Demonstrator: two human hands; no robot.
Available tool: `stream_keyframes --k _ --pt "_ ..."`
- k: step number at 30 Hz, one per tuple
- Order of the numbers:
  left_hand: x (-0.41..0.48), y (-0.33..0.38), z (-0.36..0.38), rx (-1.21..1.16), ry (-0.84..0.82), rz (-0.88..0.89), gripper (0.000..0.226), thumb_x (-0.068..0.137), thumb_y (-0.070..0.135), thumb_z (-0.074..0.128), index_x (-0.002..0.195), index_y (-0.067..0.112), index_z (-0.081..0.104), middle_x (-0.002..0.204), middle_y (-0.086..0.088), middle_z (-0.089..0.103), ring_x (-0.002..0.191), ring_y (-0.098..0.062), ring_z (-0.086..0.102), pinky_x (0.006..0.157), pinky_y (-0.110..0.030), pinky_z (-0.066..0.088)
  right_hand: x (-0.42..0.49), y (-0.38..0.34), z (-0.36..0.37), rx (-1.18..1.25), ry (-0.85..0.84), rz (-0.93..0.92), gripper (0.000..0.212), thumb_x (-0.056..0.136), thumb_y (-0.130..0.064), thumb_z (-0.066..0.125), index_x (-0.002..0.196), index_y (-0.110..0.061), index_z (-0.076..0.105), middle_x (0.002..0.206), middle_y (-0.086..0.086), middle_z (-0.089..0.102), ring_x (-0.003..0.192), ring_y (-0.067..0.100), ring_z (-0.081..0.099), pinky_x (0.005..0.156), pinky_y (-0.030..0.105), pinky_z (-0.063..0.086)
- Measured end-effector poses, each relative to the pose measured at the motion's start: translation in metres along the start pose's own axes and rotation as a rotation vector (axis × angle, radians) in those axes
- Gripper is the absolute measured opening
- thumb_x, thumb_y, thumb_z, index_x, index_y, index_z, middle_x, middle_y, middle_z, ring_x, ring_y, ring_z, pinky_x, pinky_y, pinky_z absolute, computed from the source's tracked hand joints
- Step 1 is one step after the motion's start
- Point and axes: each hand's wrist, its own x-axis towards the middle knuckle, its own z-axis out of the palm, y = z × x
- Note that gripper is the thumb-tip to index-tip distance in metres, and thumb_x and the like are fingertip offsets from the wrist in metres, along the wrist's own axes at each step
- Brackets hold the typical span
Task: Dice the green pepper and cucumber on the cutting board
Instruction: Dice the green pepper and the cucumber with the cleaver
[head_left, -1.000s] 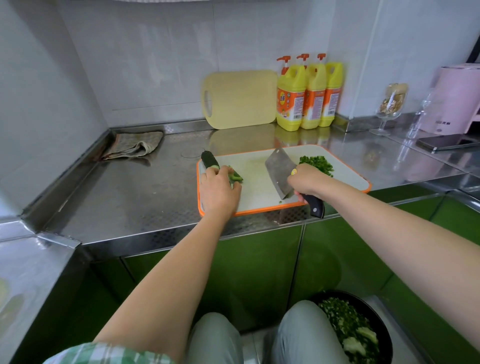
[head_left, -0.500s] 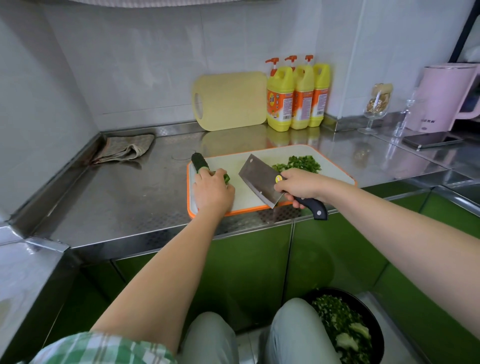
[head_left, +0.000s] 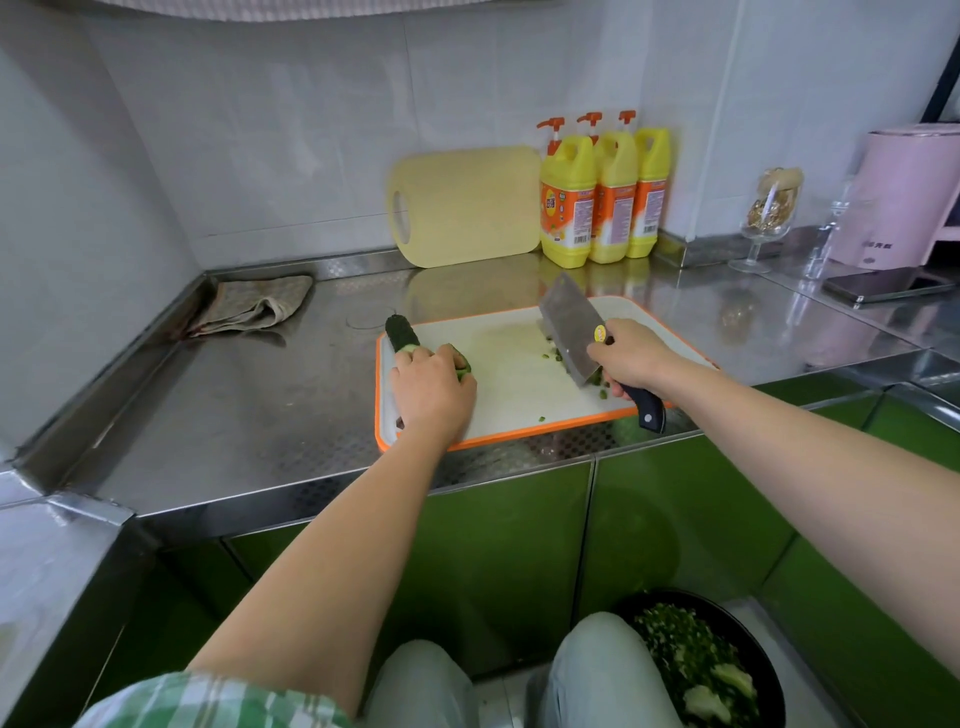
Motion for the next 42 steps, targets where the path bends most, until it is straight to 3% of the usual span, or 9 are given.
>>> stream_keyframes --k 3,6,17,29,35,38,40,42 --pt "0.004 0.000 -0.001 0.002 0.000 0.016 0.023 0.090 0.027 0.051 0.109 0.020 0.064 0.112 -0.011 0.060 0.109 -0.032 0.043 0.086 -0.036 0.034 -0.004 -0.010 0.000 0.129 -0.094 -0.022 0.016 0.098 -0.010 0.041 0.082 -0.010 0.042 0.062 0.009 0.046 0.043 0.019 0.044 0.045 0.025 0.038" --pt "0.006 -0.002 -0.001 -0.022 0.014 0.021 0.026 0.090 0.027 0.053 0.110 0.018 0.065 0.112 -0.012 0.061 0.109 -0.033 0.044 0.088 -0.036 0.036 -0.015 -0.019 0.002 0.087 -0.217 -0.035 0.015 0.098 -0.013 0.044 0.083 -0.013 0.043 0.062 0.005 0.047 0.042 0.015 0.045 0.042 0.021 0.036" --pt "0.001 -0.006 -0.004 -0.052 0.050 -0.010 0.029 0.091 0.028 0.053 0.114 0.016 0.066 0.116 -0.011 0.061 0.113 -0.033 0.043 0.087 -0.036 0.033 -0.032 -0.030 0.027 0.016 -0.283 -0.077 0.008 0.097 -0.009 0.042 0.090 -0.005 0.045 0.059 0.009 0.049 0.044 0.020 0.045 0.038 0.021 0.037" --pt "0.013 -0.002 0.008 -0.040 0.037 0.085 0.028 0.088 0.028 0.055 0.112 0.017 0.066 0.113 -0.010 0.063 0.106 -0.032 0.046 0.090 -0.038 0.041 0.011 -0.002 0.000 -0.153 -0.050 0.040 0.013 0.094 -0.007 0.040 0.084 -0.003 0.046 0.064 0.016 0.054 0.049 0.025 0.051 0.047 0.027 0.039" --pt "0.026 -0.003 0.011 0.000 -0.012 0.073 0.030 0.087 0.030 0.056 0.113 0.019 0.065 0.117 -0.011 0.057 0.111 -0.033 0.041 0.094 -0.037 0.038 0.016 -0.008 -0.001 0.035 0.031 -0.069 0.022 0.095 -0.015 0.042 0.073 -0.013 0.041 0.058 0.011 0.048 0.042 0.023 0.049 0.052 0.032 0.043" --pt "0.026 0.004 0.006 -0.113 0.128 0.122 0.025 0.088 0.027 0.058 0.107 0.016 0.068 0.110 -0.010 0.059 0.107 -0.033 0.043 0.090 -0.036 0.037 0.007 -0.021 0.000 0.064 0.102 -0.119 0.025 0.094 -0.023 0.037 0.073 -0.011 0.043 0.059 0.012 0.050 0.045 0.025 0.052 0.057 0.035 0.043" --pt "0.024 0.015 -0.001 -0.351 0.175 0.155 0.021 0.092 0.025 0.055 0.095 0.010 0.070 0.094 -0.011 0.064 0.093 -0.030 0.053 0.079 -0.036 0.040 0.000 -0.029 0.004 0.012 0.123 -0.138 0.029 0.095 -0.027 0.031 0.074 -0.011 0.042 0.066 0.011 0.053 0.055 0.027 0.055 0.062 0.037 0.045" --pt "0.019 0.035 -0.012 -0.685 -0.023 0.092 0.034 0.098 0.034 0.047 0.091 0.006 0.067 0.077 -0.007 0.067 0.071 -0.023 0.057 0.068 -0.036 0.043 -0.006 -0.035 0.014 -0.140 0.146 -0.187 0.026 0.096 -0.029 0.029 0.086 -0.013 0.047 0.077 0.009 0.057 0.069 0.029 0.059 0.065 0.037 0.045"
